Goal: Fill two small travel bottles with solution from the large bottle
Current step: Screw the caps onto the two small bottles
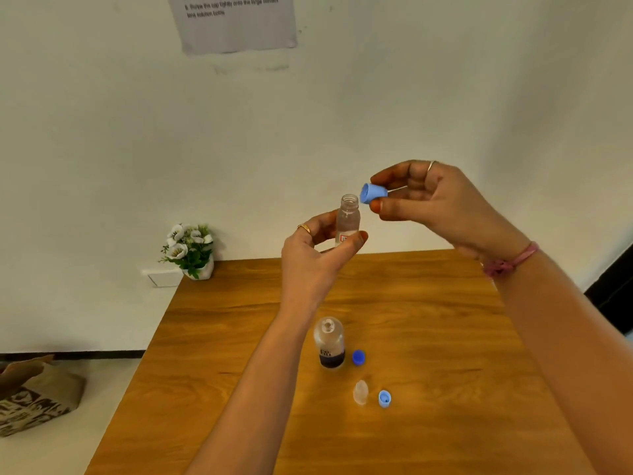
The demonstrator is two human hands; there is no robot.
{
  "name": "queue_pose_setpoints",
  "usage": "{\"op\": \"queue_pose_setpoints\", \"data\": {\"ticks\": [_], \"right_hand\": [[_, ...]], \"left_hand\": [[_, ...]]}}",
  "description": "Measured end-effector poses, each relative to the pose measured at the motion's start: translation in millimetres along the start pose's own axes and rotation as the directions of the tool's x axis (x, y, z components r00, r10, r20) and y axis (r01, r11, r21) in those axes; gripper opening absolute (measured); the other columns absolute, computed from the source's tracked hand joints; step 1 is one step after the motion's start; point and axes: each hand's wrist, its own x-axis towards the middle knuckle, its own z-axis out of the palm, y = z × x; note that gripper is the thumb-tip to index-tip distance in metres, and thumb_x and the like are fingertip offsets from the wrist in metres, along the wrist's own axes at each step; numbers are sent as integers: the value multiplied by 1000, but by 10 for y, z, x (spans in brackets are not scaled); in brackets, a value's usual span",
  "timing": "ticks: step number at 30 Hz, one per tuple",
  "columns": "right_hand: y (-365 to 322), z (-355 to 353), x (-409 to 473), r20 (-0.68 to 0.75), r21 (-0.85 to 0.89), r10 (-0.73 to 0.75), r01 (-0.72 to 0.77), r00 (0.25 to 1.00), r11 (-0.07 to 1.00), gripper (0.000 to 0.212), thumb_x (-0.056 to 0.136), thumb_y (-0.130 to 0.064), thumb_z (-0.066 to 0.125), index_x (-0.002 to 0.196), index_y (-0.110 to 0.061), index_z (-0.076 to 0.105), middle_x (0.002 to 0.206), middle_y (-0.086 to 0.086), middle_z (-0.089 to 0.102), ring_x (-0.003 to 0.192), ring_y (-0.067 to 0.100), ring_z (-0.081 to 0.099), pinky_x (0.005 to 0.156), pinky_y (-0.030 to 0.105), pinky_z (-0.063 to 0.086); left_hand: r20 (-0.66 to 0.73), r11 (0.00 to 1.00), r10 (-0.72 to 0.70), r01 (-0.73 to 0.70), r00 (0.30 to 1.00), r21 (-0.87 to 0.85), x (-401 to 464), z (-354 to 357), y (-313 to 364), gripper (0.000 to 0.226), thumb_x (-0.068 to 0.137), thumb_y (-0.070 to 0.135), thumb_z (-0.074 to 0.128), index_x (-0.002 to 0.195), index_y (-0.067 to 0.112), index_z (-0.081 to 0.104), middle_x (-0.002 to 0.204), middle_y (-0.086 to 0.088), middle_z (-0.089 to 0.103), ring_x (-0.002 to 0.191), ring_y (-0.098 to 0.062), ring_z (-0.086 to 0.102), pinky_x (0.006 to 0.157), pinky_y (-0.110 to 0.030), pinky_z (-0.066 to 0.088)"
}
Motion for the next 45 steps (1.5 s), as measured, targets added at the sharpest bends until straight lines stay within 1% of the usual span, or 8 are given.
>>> {"op": "queue_pose_setpoints", "data": {"ticks": [13, 21, 26, 31, 34, 39, 42, 45], "right_hand": [[-568, -414, 256, 155, -223, -164, 196, 974, 955, 32, 81, -10, 67, 111, -20, 63, 104, -5, 69, 91, 10, 68, 77, 19, 55], [-795, -399, 411, 223, -428, -179, 261, 958, 865, 34, 77, -18, 73, 110, -19, 67, 91, -16, 66, 79, -8, 63, 70, 5, 46], [-812, -361, 435, 152, -549, -139, 201, 978, 811, 56, 62, -55, 69, 109, -25, 63, 93, -9, 67, 78, 4, 62, 70, 17, 46], [-786, -461, 354, 202, -354, -117, 184, 972, 917, 51, 76, -25, 73, 124, -22, 57, 102, -7, 70, 89, 3, 67, 82, 17, 51], [-698, -368, 361, 77, -367, -156, 173, 985, 914, 46, 69, -34, 78, 111, -24, 64, 80, -5, 67, 67, 3, 61, 69, 17, 47], [-581, -345, 309, 109, -216, -99, 120, 989, 969, 55, 70, -23, 78, 121, -20, 57, 98, -2, 70, 84, 13, 68, 86, 28, 55], [-500, -255, 317, 10, -255, -130, 128, 992, 958, 54, 63, -38, 78, 112, -23, 60, 81, -2, 65, 71, 11, 61, 72, 25, 52], [-482, -286, 310, 64, -161, -79, 88, 995, 983, 70, 60, -41, 74, 125, -22, 53, 102, -5, 67, 90, 9, 66, 83, 23, 52]], "left_hand": [[-56, 992, 31, -38, 998, -123, 94, 229, 425, 38, 68, 22, 84, 100, 18, 65, 96, -2, 73, 94, -19, 69, 89, -46, 55], [-84, 991, 67, -76, 994, -109, 110, 260, 567, 32, 70, 19, 83, 96, 21, 64, 94, 0, 73, 89, -14, 70, 86, -39, 57], [-103, 990, 72, -83, 992, -116, 101, 276, 597, 36, 70, 20, 83, 101, 17, 65, 96, -1, 73, 91, -15, 70, 87, -39, 57], [-110, 989, 76, -90, 991, -119, 86, 299, 579, 33, 69, 20, 83, 97, 21, 64, 94, 1, 73, 89, -13, 70, 86, -36, 57], [-111, 990, 66, -79, 992, -120, 80, 313, 547, 34, 69, 21, 83, 98, 20, 64, 94, 1, 73, 90, -13, 70, 86, -36, 57], [-102, 990, 58, -71, 993, -124, 81, 324, 507, 36, 69, 21, 83, 101, 19, 65, 93, 2, 73, 90, -13, 70, 86, -36, 57], [-98, 990, 55, -67, 994, -122, 87, 332, 487, 37, 70, 22, 83, 102, 18, 65, 94, 2, 73, 91, -14, 69, 87, -37, 56], [-95, 989, 48, -60, 994, -132, 95, 341, 476, 34, 69, 21, 83, 98, 20, 65, 92, 1, 73, 88, -13, 70, 86, -36, 57]]}}
